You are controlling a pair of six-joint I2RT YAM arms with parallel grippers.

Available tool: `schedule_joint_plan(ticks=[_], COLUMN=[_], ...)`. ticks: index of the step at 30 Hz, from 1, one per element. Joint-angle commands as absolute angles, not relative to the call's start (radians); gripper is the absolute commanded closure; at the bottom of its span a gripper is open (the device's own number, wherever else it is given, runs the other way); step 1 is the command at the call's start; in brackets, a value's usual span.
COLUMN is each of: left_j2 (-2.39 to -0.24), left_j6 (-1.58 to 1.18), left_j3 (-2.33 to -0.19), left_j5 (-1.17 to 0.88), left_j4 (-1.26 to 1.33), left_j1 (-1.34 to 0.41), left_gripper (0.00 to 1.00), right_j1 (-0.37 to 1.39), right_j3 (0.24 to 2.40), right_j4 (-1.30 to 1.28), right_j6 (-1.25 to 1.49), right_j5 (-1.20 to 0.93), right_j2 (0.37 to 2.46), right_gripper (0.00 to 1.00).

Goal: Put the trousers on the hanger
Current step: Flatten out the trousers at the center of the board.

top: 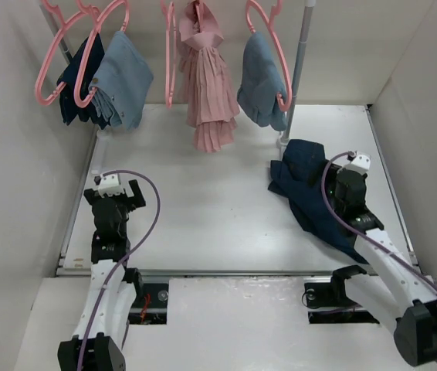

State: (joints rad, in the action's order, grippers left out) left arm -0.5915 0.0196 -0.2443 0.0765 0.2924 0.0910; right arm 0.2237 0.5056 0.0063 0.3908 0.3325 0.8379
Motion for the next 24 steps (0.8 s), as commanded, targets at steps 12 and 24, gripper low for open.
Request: schedule_joint_plan(ticks=[12, 24], left_j2=[-0.595, -0.537], left_j6=[0.410, 0.442], left_j3=[-0.388, -0.417], left_j5=[-0.100, -0.179], left_j4=[0.153, 0.045], left_j1=[0.086, 0.086], left_gripper=[0.00, 0.00], right_j1=[0.285, 0.420], right_j3=[1.081, 1.146], right_j4=[-0.274, -0.430], right_j6=[0.219, 0.278], right_j5=[0.383, 0.367], right_j2=[1.648, 1.666], right_gripper=[0.00, 1.00])
